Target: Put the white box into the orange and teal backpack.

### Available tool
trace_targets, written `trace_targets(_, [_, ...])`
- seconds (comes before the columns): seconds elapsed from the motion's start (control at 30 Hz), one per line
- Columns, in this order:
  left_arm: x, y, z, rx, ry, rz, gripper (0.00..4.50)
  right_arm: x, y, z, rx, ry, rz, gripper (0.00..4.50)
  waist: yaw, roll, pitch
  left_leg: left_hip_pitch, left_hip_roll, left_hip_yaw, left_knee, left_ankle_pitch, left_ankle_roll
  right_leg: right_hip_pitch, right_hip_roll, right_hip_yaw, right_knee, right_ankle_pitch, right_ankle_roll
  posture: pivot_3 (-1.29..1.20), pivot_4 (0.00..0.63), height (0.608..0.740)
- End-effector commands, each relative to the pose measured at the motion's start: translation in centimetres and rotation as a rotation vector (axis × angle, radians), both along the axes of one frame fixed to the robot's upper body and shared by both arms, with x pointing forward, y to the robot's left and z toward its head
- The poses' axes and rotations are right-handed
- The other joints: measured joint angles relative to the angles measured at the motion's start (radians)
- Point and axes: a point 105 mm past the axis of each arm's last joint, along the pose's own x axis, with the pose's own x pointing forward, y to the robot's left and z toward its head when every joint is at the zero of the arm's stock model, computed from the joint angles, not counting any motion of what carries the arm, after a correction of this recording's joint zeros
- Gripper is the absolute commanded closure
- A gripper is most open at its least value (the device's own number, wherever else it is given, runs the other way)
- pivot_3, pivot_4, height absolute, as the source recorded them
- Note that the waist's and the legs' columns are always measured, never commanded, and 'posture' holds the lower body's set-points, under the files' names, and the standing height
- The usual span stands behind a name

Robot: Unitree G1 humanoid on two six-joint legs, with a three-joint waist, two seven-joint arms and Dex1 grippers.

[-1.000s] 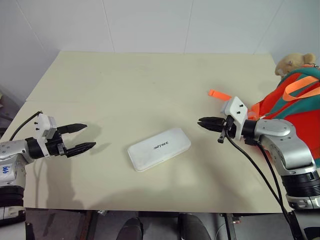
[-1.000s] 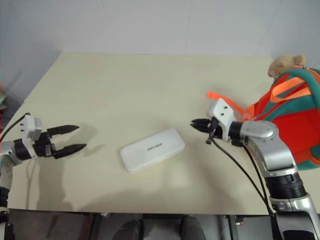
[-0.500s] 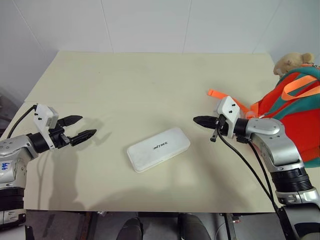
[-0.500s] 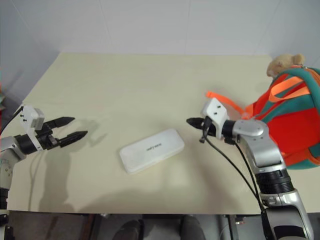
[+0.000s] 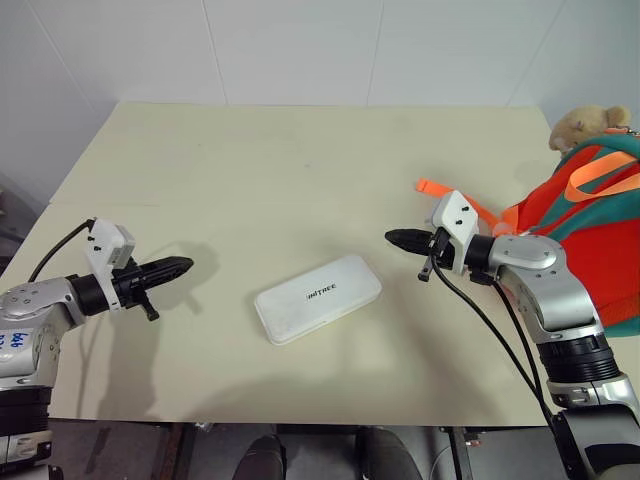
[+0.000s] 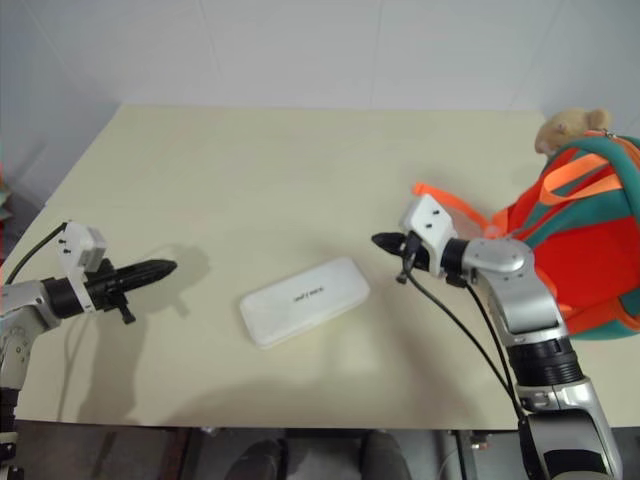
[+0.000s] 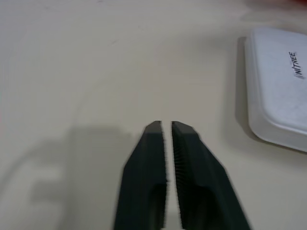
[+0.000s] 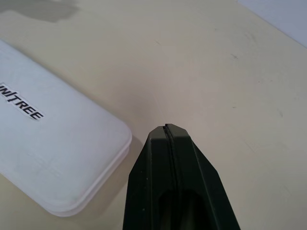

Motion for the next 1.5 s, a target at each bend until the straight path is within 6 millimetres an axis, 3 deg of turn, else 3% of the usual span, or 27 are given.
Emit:
trace_targets(0.03, [-1.4, -2.5, -0.4, -0.095, 0.1, -0.074, 4.5, 0.2, -0.2, -0.4, -0.045, -0.019, -0.033, 4.38, -0.001, 0.0, 0.0, 0.0, 0.0, 0.0, 0.0, 0.0, 0.0, 0.0, 0.0, 0.0, 0.0, 0.0, 0.0, 0.0, 0.15, 0.74])
trace_targets(0.23, [-3.0, -5.0, -3.4, -0.161, 0.293, -0.081, 4.5, 0.1, 0.5, -1.8, -0.082, 0.014, -0.034, 4.38, -0.002, 0.0, 0.0, 0.001, 0.0, 0.0, 0.0, 0.0, 0.0, 0.0, 0.0, 0.001, 0.001, 0.0, 0.0, 0.0, 0.15, 0.74])
trace_targets(0.43, [-4.2, -5.2, -5.2, -0.154, 0.403, -0.003, 4.5, -0.4, 1.5, -2.8, -0.111, 0.05, -0.014, 4.38, 0.0, 0.0, 0.0, 0.001, 0.0, 0.001, 0.0, -0.001, 0.001, 0.0, 0.0, 0.002, -0.001, 0.0, 0.0, 0.0, 0.15, 0.74])
trace_targets(0.63, [-5.0, -6.6, -5.7, -0.134, 0.426, -0.034, 4.5, -0.1, 2.0, -3.4, -0.136, 0.064, -0.026, 4.38, 0.001, 0.0, 0.0, 0.001, 0.0, 0.001, 0.0, -0.001, 0.001, 0.0, 0.0, 0.002, -0.003, 0.0, 0.0, 0.0, 0.15, 0.74])
trace_targets(0.77, [-5.0, -7.8, -5.6, -0.15, 0.383, -0.097, 4.5, 0.1, 2.0, -4.1, -0.165, 0.079, -0.042, 4.38, 0.002, 0.0, 0.0, 0.001, 0.0, 0.001, 0.0, -0.001, 0.0, 0.0, 0.0, 0.002, -0.004, 0.0, 0.0, 0.0, 0.15, 0.74])
trace_targets(1.0, [-4.4, -8.3, -7.3, -0.107, 0.375, -0.079, 4.5, -0.2, 2.6, -4.5, -0.173, 0.101, -0.021, 4.38, 0.002, 0.0, 0.0, 0.001, 0.0, 0.001, 0.0, 0.0, -0.002, 0.0, 0.0, 0.002, -0.005, 0.0, 0.0, 0.0, 0.15, 0.74])
trace_targets(1.5, [-2.5, -9.2, -7.1, -0.108, 0.293, -0.08, 4.5, -2.6, 4.3, -5.0, -0.196, 0.147, 0.097, 4.38, 0.003, 0.0, 0.0, 0.001, 0.0, 0.001, 0.001, -0.001, -0.001, 0.001, 0.0, 0.002, -0.005, 0.0, 0.0, 0.0, 0.15, 0.74])
